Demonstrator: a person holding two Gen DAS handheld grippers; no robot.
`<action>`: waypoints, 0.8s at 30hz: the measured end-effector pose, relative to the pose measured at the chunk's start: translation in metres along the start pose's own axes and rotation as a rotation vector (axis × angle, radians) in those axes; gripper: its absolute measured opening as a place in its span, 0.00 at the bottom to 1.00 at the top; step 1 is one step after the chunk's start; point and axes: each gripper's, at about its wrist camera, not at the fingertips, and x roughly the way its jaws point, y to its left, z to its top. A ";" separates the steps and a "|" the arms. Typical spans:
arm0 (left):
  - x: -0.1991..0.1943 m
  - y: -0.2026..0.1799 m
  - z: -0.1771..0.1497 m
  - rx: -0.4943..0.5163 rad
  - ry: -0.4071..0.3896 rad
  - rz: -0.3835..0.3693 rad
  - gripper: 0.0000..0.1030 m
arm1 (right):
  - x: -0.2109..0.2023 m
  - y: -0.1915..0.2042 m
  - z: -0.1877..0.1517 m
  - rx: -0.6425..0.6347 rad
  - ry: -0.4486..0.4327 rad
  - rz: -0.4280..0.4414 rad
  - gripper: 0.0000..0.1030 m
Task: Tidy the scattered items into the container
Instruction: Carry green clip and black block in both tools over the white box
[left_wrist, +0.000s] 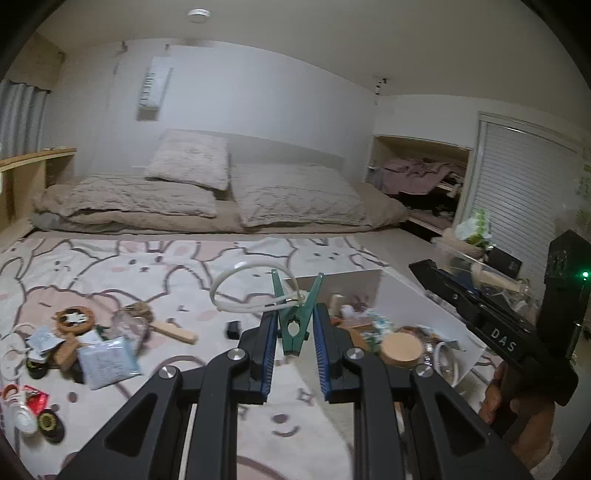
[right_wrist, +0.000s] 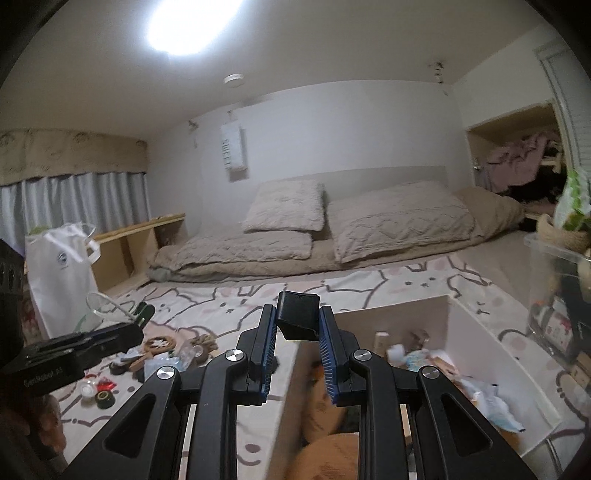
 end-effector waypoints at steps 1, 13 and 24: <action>0.003 -0.006 0.000 0.003 0.003 -0.012 0.19 | -0.001 -0.005 0.000 0.010 0.001 -0.008 0.23; 0.031 -0.075 -0.015 0.050 0.069 -0.139 0.19 | -0.002 -0.058 -0.007 0.083 0.118 -0.091 0.23; 0.047 -0.097 -0.029 0.073 0.131 -0.174 0.19 | 0.000 -0.059 -0.019 -0.005 0.242 -0.062 0.23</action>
